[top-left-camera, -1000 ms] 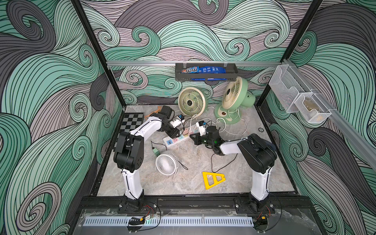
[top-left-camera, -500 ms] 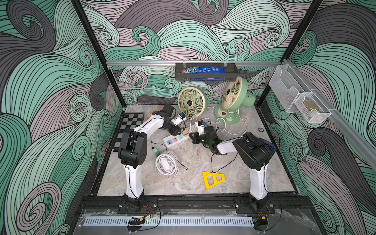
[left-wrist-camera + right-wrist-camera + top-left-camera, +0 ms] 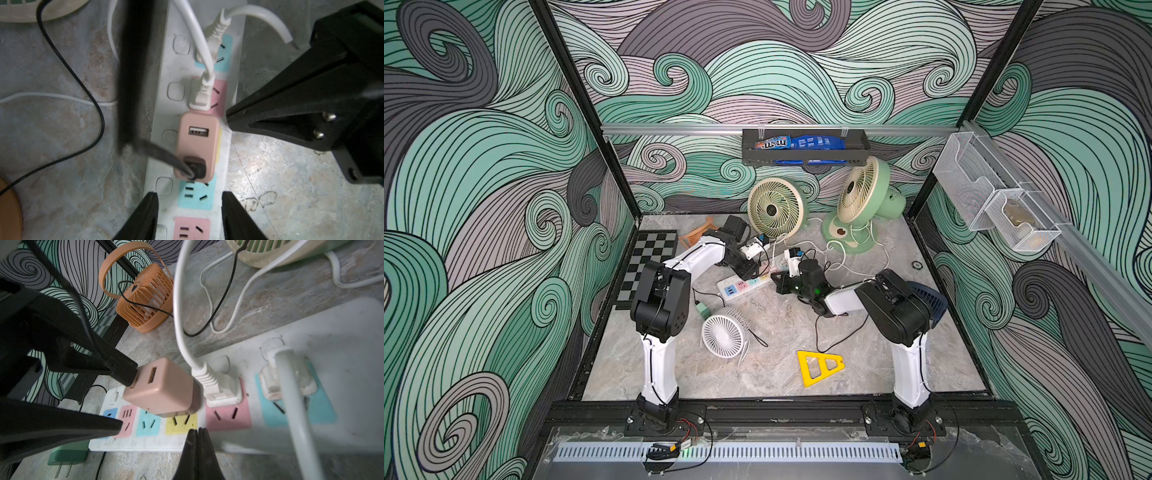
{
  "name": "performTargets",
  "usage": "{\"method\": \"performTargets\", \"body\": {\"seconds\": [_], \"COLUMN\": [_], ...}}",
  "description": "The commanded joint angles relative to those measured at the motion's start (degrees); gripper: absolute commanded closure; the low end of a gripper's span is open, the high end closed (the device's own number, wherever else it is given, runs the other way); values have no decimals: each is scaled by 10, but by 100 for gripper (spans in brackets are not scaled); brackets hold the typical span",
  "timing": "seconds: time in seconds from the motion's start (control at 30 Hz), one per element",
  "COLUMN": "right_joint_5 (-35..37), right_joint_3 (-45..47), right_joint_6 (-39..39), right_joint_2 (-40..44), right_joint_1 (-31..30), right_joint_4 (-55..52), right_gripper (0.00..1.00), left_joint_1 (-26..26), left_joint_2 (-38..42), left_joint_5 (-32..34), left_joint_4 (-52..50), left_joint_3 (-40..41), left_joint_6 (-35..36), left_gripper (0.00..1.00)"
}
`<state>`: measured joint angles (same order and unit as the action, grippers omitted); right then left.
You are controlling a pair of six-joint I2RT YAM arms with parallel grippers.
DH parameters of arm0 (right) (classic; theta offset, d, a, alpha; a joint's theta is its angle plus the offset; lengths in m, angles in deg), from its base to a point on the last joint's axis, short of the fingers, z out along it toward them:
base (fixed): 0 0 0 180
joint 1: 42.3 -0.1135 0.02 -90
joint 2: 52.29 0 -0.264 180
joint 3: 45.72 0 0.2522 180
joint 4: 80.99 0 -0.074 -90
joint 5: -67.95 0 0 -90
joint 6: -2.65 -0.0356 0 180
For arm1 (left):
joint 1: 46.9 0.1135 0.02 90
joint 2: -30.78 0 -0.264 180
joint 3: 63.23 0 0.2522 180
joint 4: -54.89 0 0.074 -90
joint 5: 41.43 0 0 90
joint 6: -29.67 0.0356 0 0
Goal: Unplug the desk fan from the power strip
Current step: Remove the plug from the socket.
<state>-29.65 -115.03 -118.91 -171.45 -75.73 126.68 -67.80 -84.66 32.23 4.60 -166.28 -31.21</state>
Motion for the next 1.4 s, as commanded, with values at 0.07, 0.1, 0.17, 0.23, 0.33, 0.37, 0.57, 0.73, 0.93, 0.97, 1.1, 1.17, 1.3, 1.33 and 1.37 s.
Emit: {"method": "performTargets", "body": {"seconds": [0.07, 0.1, 0.17, 0.23, 0.33, 0.37, 0.57, 0.73, 0.93, 0.97, 1.1, 1.17, 1.3, 1.33, 1.37], "right_joint_5": [22, 24, 24, 24, 24, 23, 23, 23, 32, 35, 39, 39, 42, 42, 42], "right_joint_3": [-15, -16, -18, -21, -21, -20, -21, -25, -31, -32, -35, -35, -37, -37, -38], "right_joint_6": [-10, -10, -11, -13, -14, -15, -18, -19, -24, -24, -28, -30, -34, -35, -37], "right_joint_2": [-24, -26, -29, -33, -35, -35, -38, -42, -45, -45, -47, -47, -50, -50, -50], "right_joint_1": [-5, -7, -7, -8, -8, -8, -9, -9, -10, -10, -10, -10, -11, -10, -10], "right_joint_4": [-7, -9, -13, -17, -17, -18, -20, -25, -44, -47, -56, -60, -67, -67, -69], "right_gripper": [95, 95, 95, 95, 95, 95, 95, 95, 95, 95, 95, 95, 95, 95, 95], "left_joint_1": [-12, -14, -18, -23, -27, -28, -33, -37, -50, -53, -56, -55, -54, -55, -57], "left_joint_2": [-14, -14, -15, -19, -24, -28, -36, -36, -23, -19, -11, -13, -13, -10, -6], "left_joint_5": [14, 14, 14, 17, 20, 21, 21, 21, 52, 59, 83, 81, 74, 73, 72], "left_joint_4": [8, 8, 10, 8, 12, 13, 10, 10, 26, 32, 52, 46, 34, 36, 40], "left_joint_3": [-23, -24, -28, -33, -40, -43, -54, -53, -29, -23, -12, -16, -22, -18, -12], "left_joint_6": [1, 0, -1, -1, -4, -5, -5, -1, 20, 24, 14, 13, 13, 19, 26], "left_gripper": [48, 49, 49, 49, 50, 51, 63, 73, 78, 79, 84, 86, 92, 92, 93]}}
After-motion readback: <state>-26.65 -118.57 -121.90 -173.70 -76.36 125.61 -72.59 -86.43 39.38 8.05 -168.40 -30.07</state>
